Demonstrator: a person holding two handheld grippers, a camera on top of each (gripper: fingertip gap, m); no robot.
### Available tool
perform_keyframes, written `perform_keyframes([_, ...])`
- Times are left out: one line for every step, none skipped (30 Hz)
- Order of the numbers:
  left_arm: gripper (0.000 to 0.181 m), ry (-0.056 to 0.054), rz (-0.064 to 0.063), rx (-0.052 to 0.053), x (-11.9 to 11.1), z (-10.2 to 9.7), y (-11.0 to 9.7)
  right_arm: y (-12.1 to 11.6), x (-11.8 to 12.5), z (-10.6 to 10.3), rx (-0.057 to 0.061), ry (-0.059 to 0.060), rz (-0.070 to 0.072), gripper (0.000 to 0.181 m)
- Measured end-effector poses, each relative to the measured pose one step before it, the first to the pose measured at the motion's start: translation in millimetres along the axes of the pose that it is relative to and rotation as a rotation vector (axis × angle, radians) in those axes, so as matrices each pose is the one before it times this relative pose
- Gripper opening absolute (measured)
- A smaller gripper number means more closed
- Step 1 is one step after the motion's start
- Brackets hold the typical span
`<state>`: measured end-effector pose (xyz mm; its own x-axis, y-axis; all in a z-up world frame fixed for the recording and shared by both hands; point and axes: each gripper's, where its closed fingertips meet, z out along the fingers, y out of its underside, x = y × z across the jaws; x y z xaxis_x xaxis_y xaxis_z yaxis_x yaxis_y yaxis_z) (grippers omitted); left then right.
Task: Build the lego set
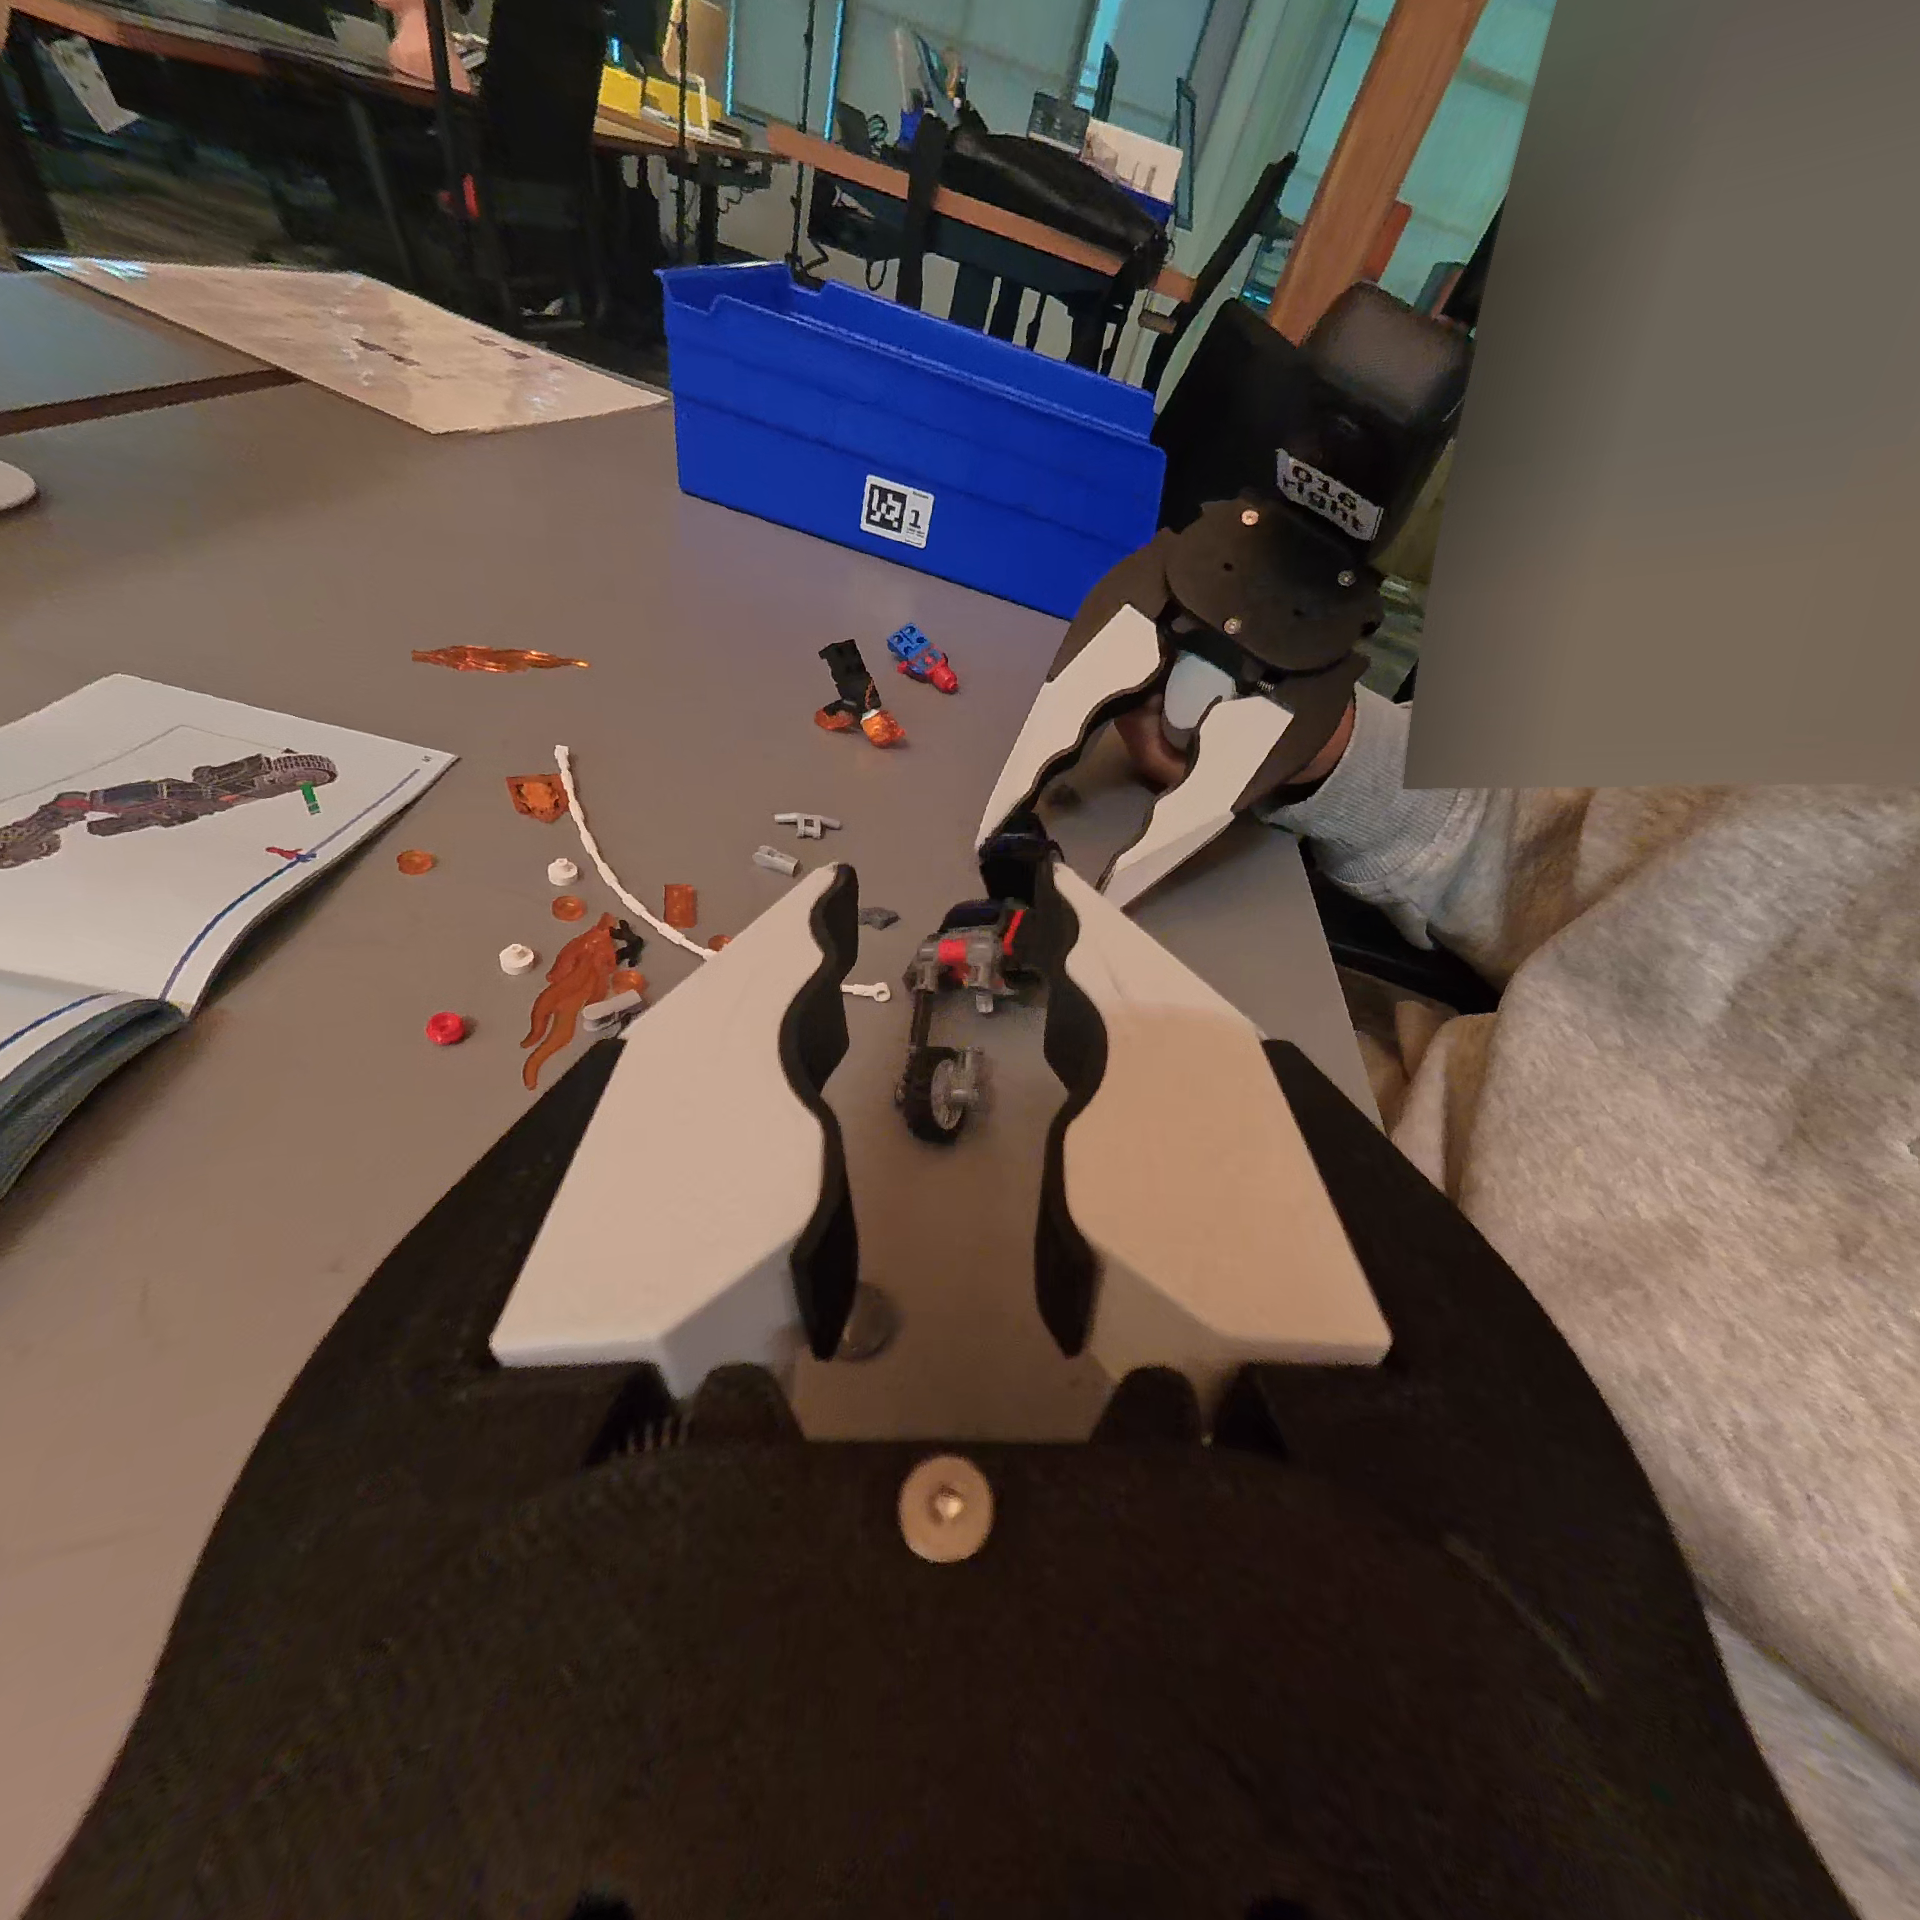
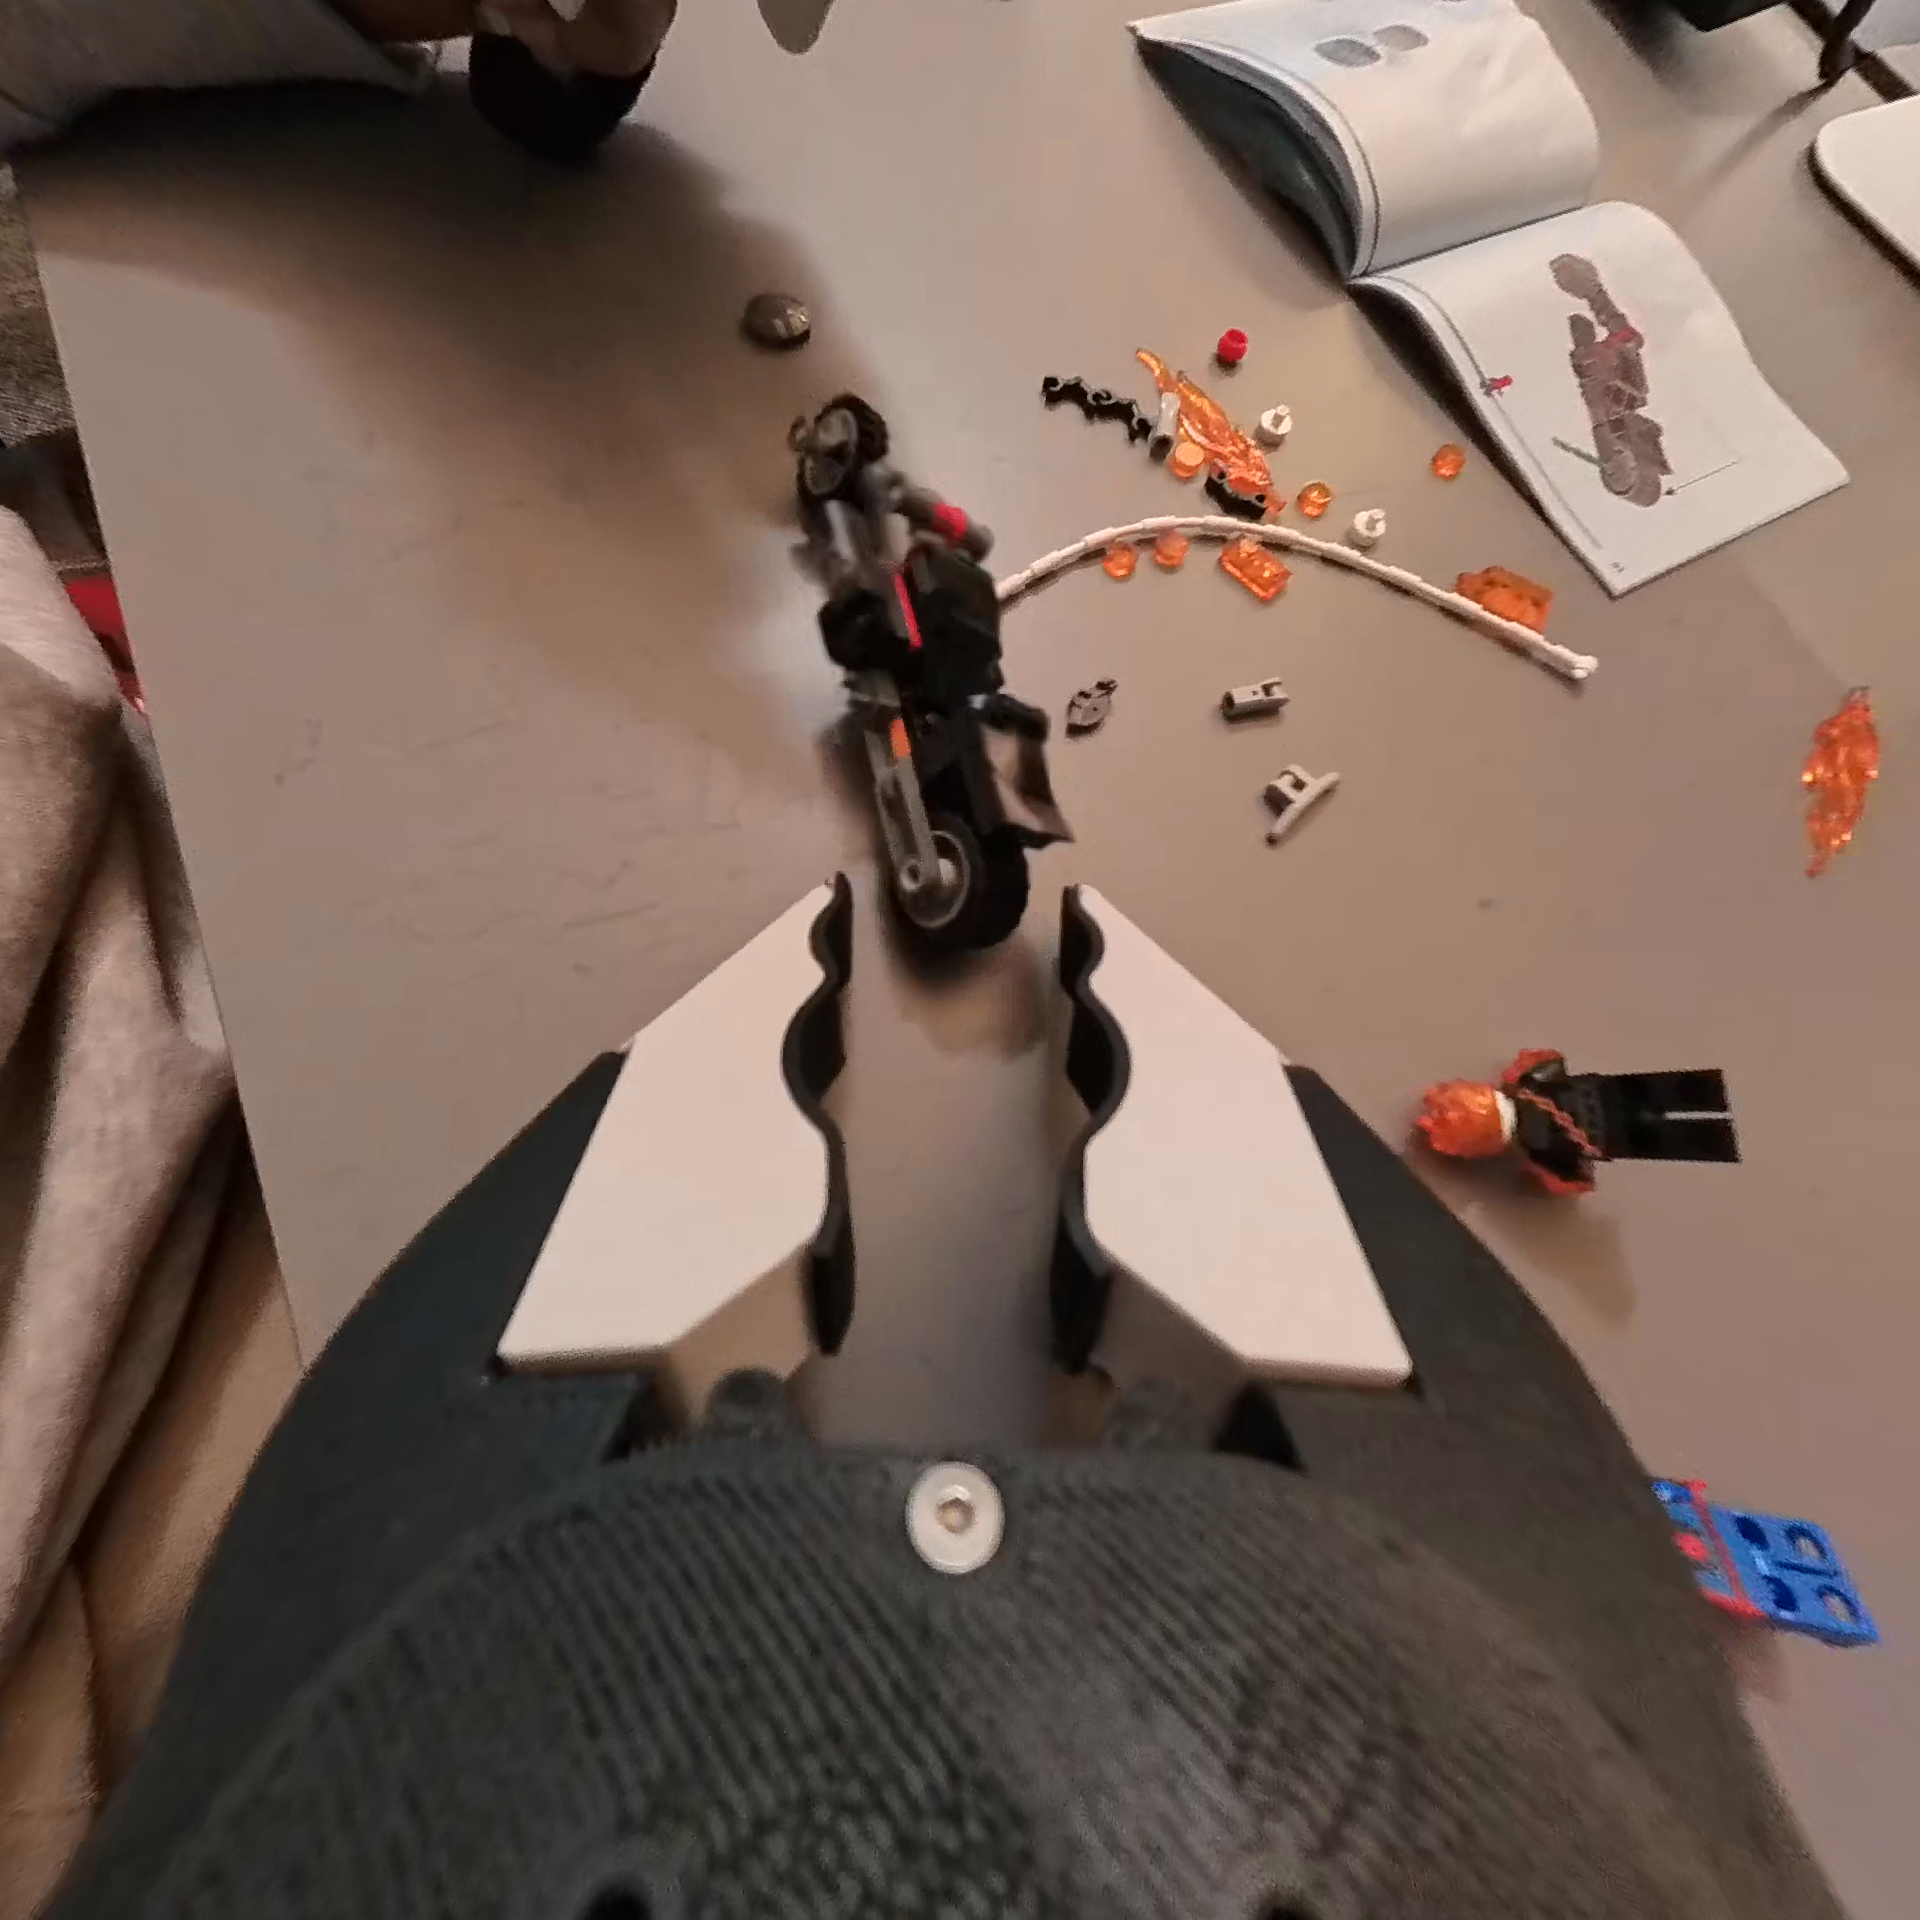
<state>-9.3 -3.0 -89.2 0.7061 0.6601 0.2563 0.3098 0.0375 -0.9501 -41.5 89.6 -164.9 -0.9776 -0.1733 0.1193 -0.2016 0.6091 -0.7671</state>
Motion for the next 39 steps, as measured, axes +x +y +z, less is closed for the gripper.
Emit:
perform_keyframes([0.034, 0.0003, -0.0007, -0.0006, -0.04, 0.08, 0.02, -0.48, -0.39, -0.46, 0.0034, -0.0089, 0.0077, 0.039])
perform_keyframes([0.034, 0.0007, -0.0014, 0.0000, -0.03, -0.07, 0.06, -0.49, -0.53, -0.43, 0.0041, -0.0091, 0.0059, 0.039])
perform_keyframes([0.034, 0.0010, -0.0020, 0.0010, -0.02, -0.07, -0.09, -0.51, -0.61, -0.53, 0.0043, -0.0067, 0.0028, 0.039])
perform_keyframes([0.034, 0.0025, -0.0041, 0.0000, 0.18, 0.00, 0.09, -0.56, -0.50, -0.36, 0.0039, -0.0032, 0.0000, 0.038])
perform_keyframes([0.036, 0.0049, -0.0035, -0.0063, 0.57, 0.78, 0.98, -0.39, -0.35, -0.35, 0.0027, -0.0003, -0.0022, 0.038])
perform_keyframes([0.039, 0.0012, -0.0052, -0.0212, 0.21, 2.07, 2.91, -0.12, -0.42, 0.01, 0.0002, 0.0009, -0.0036, 0.038])
perform_keyframes([0.043, 0.0016, -0.0072, -0.0353, 0.28, 3.24, 4.69, 0.21, -0.29, 0.19, -0.0023, 0.0013, -0.0041, 0.038])
perform_keyframes([0.048, 0.0082, -0.0019, -0.0405, 1.45, 3.87, 5.13, 0.45, -0.39, 0.36, -0.0040, 0.0013, -0.0038, 0.038])
perform_keyframes([0.051, 0.0112, 0.0013, -0.0416, 2.34, 3.78, 5.45, 0.57, -0.30, 0.49, -0.0050, 0.0011, -0.0038, 0.038])
perform_keyframes([0.051, 0.0099, 0.0020, -0.0380, 2.19, 3.30, 5.08, 0.58, -0.30, 0.48, -0.0053, 0.0016, -0.0042, 0.038])
perform_keyframes([0.053, 0.0047, 0.0028, -0.0288, 1.34, 2.49, 3.80, 0.37, -0.28, 0.43, -0.0041, 0.0023, -0.0045, 0.037])
perform_keyframes([0.054, -0.0051, 0.0024, -0.0209, 0.11, 1.80, 2.68, 0.24, -0.16, 0.20, -0.0021, 0.0035, -0.0049, 0.036])
perform_keyframes([0.057, -0.0119, 0.0013, -0.0190, -0.95, 1.60, 2.53, -0.13, -0.12, -0.07, 0.0001, 0.0042, -0.0057, 0.035])
perform_keyframes([0.059, -0.0109, 0.0030, -0.0189, -0.74, 1.58, 2.40, -0.30, -0.21, -0.22, 0.0022, 0.0034, -0.0053, 0.033])
perform_keyframes([0.059, -0.0097, 0.0058, -0.0175, -0.42, 1.42, 2.25, -0.48, 0.13, -0.37, 0.0037, 0.0029, -0.0027, 0.032])
perform_keyframes([0.059, -0.0094, 0.0075, -0.0174, -0.27, 1.51, 2.19, -0.51, 0.27, -0.43, 0.0042, 0.0020, 0.0007, 0.031])
perform_keyframes([0.060, -0.0070, 0.0096, -0.0165, 0.15, 1.73, 1.86, -0.49, 0.27, -0.52, 0.0043, -0.0003, 0.0031, 0.031])
perform_keyframes([0.060, -0.0097, 0.0090, -0.0172, -0.17, 1.66, 1.89, -0.60, 0.27, -0.51, 0.0044, -0.0013, 0.0046, 0.030])
perform_keyframes([0.060, -0.0146, 0.0057, -0.0190, -1.10, 1.87, 2.19, -0.52, 0.40, -0.40, 0.0042, -0.0013, 0.0054, 0.030])
perform_keyframes([0.060, -0.0169, 0.0016, -0.0221, -1.73, 1.90, 2.81, -0.48, 0.40, -0.47, 0.0042, -0.0009, 0.0047, 0.030])
perform_keyframes([0.060, -0.0153, -0.0005, -0.0224, -1.74, 1.99, 2.71, -0.50, 0.17, -0.38, 0.0041, -0.0001, 0.0022, 0.029])
perform_keyframes([0.060, -0.0112, -0.0005, -0.0200, -1.26, 2.02, 2.36, -0.40, 0.02, -0.35, 0.0033, 0.0002, -0.0008, 0.029])
perform_keyframes([0.060, -0.0067, 0.0005, -0.0160, -0.75, 1.66, 1.79, -0.23, -0.28, -0.25, 0.0022, 0.0012, -0.0031, 0.029])
perform_keyframes([0.059, -0.0080, -0.0002, -0.0119, -0.96, 1.19, 1.33, -0.16, -0.06, -0.04, 0.0009, 0.0027, -0.0041, 0.029])
perform_keyframes([0.059, -0.0073, -0.0005, -0.0078, -0.79, 0.84, 0.85, 0.04, 0.04, 0.05, -0.0008, 0.0032, -0.0041, 0.029])
perform_keyframes([0.058, -0.0041, 0.0006, -0.0051, -0.39, 0.46, 0.65, 0.26, -0.07, 0.18, -0.0019, 0.0032, -0.0039, 0.029])
perform_keyframes([0.056, -0.0025, 0.0018, -0.0038, -0.14, 0.39, 0.35, 0.23, -0.06, 0.25, -0.0019, 0.0025, -0.0040, 0.029])
perform_keyframes([0.051, 0.0000, 0.0027, -0.0039, 0.26, 0.45, 0.47, 0.13, -0.27, 0.15, -0.0014, 0.0011, -0.0038, 0.030])
perform_keyframes([0.046, 0.0045, 0.0047, -0.0050, 1.04, 0.50, 0.57, -0.01, -0.24, 0.07, -0.0004, 0.0008, -0.0036, 0.030])
perform_keyframes([0.042, 0.0075, 0.0064, -0.0060, 1.54, 0.51, 0.69, -0.09, -0.44, -0.05, 0.0012, -0.0001, -0.0046, 0.031])
perform_keyframes([0.041, 0.0099, 0.0095, -0.0043, 2.16, 0.39, 0.49, -0.46, -0.95, -0.43, 0.0038, -0.0024, -0.0067, 0.031])
perform_keyframes([0.038, 0.0214, 0.0170, -0.0017, 4.20, 0.21, 0.23, -0.88, -1.20, -0.74, 0.0077, -0.0030, -0.0084, 0.029])
perform_keyframes([0.038, 0.0003, 0.0149, 0.0040, 1.53, -0.46, -0.46, -1.42, -1.50, -1.36, 0.0126, -0.0045, -0.0104, 0.026])
perform_keyframes([0.037, 0.0109, 0.0151, 0.0099, 2.81, -0.99, -1.13, -1.98, -2.89, -1.65, 0.0164, -0.0115, -0.0145, 0.020])
perform_keyframes([0.032, 0.0215, 0.0140, 0.0082, 3.99, -0.81, -0.86, -2.08, -3.46, -1.92, 0.0175, -0.0129, -0.0183, 0.016])
perform_keyframes([0.030, 0.0160, 0.0095, 0.0048, 2.92, -0.57, -0.49, -1.78, -3.17, -1.54, 0.0149, -0.0089, -0.0204, 0.013])
perform_keyframes([0.029, 0.0110, 0.0044, 0.0018, 1.86, -0.24, -0.11, -0.96, -1.60, -0.94, 0.0089, 0.0028, -0.0182, 0.013])
perform_keyframes([0.030, 0.0110, 0.0005, -0.0007, 1.48, 0.00, 0.17, -0.14, 0.25, -0.25, 0.0016, 0.0127, -0.0128, 0.013])
perform_keyframes([0.032, 0.0067, -0.0033, -0.0029, 0.73, 0.13, 0.57, 0.67, 1.05, 0.48, -0.0051, 0.0151, -0.0077, 0.014])
